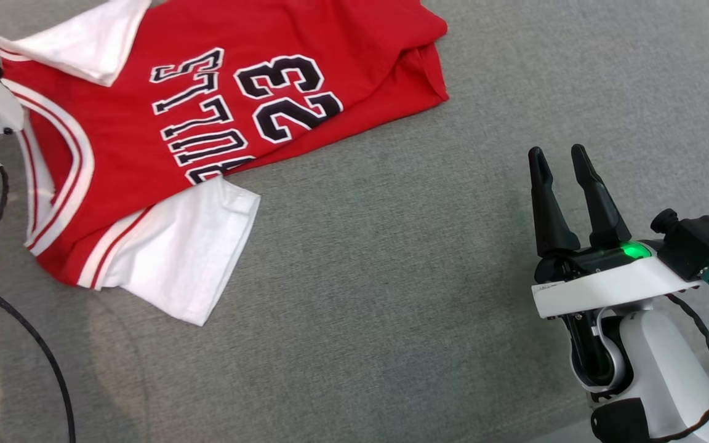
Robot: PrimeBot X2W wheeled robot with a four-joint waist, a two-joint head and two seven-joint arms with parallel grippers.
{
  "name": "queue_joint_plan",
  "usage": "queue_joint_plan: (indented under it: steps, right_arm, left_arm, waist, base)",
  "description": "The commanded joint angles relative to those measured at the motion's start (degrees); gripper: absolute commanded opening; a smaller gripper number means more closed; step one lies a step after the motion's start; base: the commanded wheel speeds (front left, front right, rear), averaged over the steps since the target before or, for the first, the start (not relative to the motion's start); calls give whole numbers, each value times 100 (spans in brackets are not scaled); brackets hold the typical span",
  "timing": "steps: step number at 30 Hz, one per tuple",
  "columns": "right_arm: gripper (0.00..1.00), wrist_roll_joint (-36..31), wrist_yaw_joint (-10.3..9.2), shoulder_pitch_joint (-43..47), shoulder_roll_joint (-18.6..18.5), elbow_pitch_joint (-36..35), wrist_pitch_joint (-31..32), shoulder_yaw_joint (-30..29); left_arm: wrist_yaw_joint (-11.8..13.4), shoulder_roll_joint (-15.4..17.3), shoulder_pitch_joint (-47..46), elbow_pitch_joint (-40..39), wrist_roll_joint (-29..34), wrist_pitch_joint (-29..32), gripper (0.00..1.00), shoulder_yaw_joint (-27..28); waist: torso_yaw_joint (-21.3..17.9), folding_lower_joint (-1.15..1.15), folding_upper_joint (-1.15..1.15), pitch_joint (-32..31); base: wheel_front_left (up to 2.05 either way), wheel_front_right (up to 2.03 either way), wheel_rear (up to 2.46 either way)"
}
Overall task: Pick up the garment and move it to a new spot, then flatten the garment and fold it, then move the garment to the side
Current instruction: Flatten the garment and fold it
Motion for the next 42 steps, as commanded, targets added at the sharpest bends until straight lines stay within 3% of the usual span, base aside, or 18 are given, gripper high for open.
queue_joint_plan:
  steps: [1, 12, 21, 22, 26, 42]
  right_arm:
    - [100, -64, -2, 18, -27, 34, -7, -31]
    - [100, -334, -2, 260, -28, 255, -7, -218]
    - [100, -515, -2, 532, -28, 382, -7, -501]
    - [100, -535, -2, 599, -32, 427, -7, -615]
    - [100, -739, -2, 638, -132, 763, 40, -929]
    - [100, -1143, -2, -862, -804, 2499, 996, -1872]
  left_arm:
    - [-67, -2, -80, 29, 41, -126, 100, -39]
    - [-386, -622, 1014, -550, -110, -1080, 100, -223]
    - [-155, -1156, 2949, -2214, 5, -1205, 100, -137]
    - [-154, -1321, 3387, -2568, 84, -1203, 100, -161]
    - [-298, -1451, 3899, -2928, 333, -1205, 100, -368]
    - [-471, -1807, 3991, -3086, 660, -1206, 100, -453]
  waist:
    - [136, 0, 0, -124]
    - [908, 0, 0, -891]
    - [1462, 0, 0, -1417]
    - [1610, 0, 0, -1495]
    - [1922, 0, 0, -1576]
    - [2818, 0, 0, -1039]
  base:
    - [0, 0, 0]
    - [0, 0, 0]
    - [0, 0, 0]
    - [0, 0, 0]
    - [0, 0, 0]
    - [0, 0, 0]
